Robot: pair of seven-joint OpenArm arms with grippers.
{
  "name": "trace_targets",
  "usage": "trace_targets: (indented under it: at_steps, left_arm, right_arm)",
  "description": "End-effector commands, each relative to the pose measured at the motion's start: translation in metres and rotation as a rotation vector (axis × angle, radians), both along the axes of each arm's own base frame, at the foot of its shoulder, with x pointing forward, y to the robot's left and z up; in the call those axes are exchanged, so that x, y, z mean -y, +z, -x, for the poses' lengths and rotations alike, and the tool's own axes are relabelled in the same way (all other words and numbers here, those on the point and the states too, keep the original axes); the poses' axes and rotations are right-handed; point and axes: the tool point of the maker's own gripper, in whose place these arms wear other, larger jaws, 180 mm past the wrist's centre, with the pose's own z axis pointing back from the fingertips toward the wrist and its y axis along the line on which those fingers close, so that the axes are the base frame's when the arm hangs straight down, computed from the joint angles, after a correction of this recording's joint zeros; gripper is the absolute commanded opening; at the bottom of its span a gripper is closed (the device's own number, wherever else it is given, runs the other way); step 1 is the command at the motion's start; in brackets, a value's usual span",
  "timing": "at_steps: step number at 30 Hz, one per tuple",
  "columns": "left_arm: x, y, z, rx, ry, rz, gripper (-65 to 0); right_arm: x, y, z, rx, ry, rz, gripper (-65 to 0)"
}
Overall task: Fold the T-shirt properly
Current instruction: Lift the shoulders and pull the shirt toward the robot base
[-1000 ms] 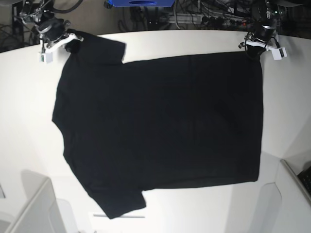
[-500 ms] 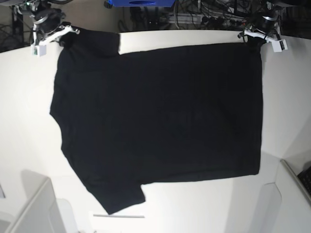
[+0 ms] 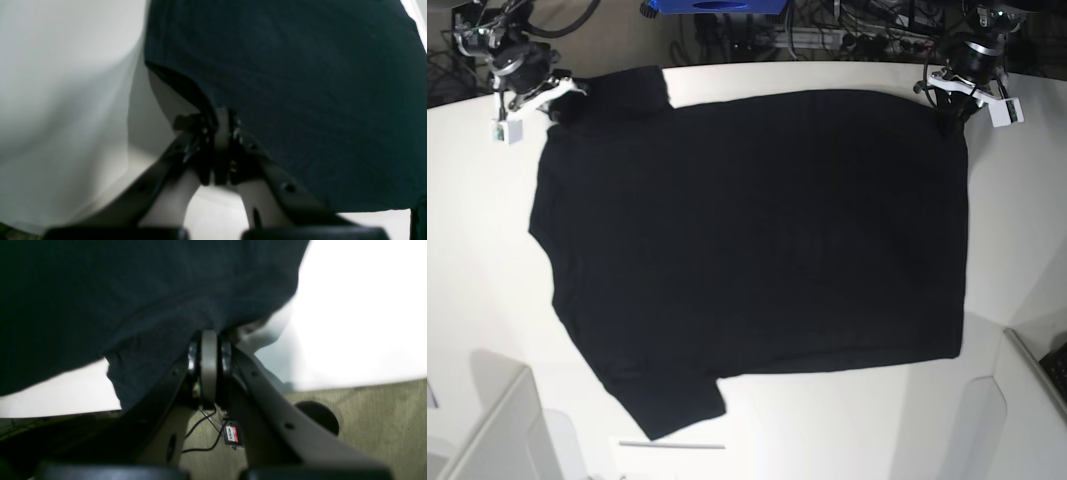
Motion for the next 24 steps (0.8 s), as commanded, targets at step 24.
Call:
trace_targets:
  at_steps: [24]
  left_arm:
    - [-0.004,0.035,-0.039,0.140,0.036,-0.018,-65.0]
  right_arm:
    - [0.004,0.048,-0.075,0.165,0.050,0.036,-65.0]
